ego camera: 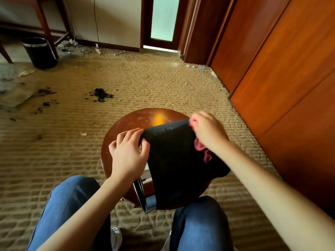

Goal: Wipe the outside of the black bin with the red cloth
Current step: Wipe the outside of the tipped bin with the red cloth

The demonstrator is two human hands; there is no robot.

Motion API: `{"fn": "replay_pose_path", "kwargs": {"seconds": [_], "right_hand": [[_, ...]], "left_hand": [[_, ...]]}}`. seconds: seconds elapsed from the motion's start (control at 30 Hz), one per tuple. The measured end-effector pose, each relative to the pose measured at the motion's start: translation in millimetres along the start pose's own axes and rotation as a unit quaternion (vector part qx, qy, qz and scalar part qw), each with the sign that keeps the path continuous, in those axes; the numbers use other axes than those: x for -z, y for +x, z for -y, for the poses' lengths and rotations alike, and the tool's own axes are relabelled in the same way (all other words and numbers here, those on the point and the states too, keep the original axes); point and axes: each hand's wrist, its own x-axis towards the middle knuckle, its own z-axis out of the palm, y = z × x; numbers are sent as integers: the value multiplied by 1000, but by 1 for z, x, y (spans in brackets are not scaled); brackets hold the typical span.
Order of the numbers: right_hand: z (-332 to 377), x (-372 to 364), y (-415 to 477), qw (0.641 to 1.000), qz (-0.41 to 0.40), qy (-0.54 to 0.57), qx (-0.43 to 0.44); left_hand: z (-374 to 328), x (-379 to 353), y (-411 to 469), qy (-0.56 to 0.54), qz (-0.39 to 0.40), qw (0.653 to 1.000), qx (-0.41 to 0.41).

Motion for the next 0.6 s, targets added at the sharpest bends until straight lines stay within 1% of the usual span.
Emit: {"fn": "replay_pose_path", "kwargs": {"seconds": [0.07, 0.1, 0.17, 0.23, 0.3, 0.33, 0.4, 0.47, 0.5, 0.53, 0.6], "right_hand": [[-27, 10, 11, 996, 7, -29, -82], [-28, 11, 13, 994, 5, -38, -101], [-6, 8, 11, 992, -5, -56, -109], [35, 1, 4, 997, -16, -26, -72], [87, -11, -8, 999, -9, 34, 2], [110, -18, -14, 997, -4, 75, 37], [138, -24, -20, 984, -1, 165, 68], [134, -23, -23, 970, -5, 229, 78], [125, -22, -28, 966, -2, 238, 104], [116, -20, -35, 964, 1, 225, 141], [99, -18, -52, 964, -5, 165, 211]], "left_hand": [[-1, 1, 0, -4, -2, 1000, -3], [-1, 0, 0, -7, -3, 1000, -3], [0, 0, -1, -10, -4, 1000, -4], [0, -1, -2, -17, -8, 1000, -11], [0, 0, -4, -36, -11, 999, -5], [1, -1, -6, -57, -11, 998, 14], [0, -2, -9, -126, -10, 987, 97], [-2, -1, -10, -190, -10, 963, 192], [-4, 0, -10, -212, -7, 951, 226], [-8, 1, -10, -231, -3, 941, 246], [-14, 2, -12, -268, 4, 927, 261]]}}
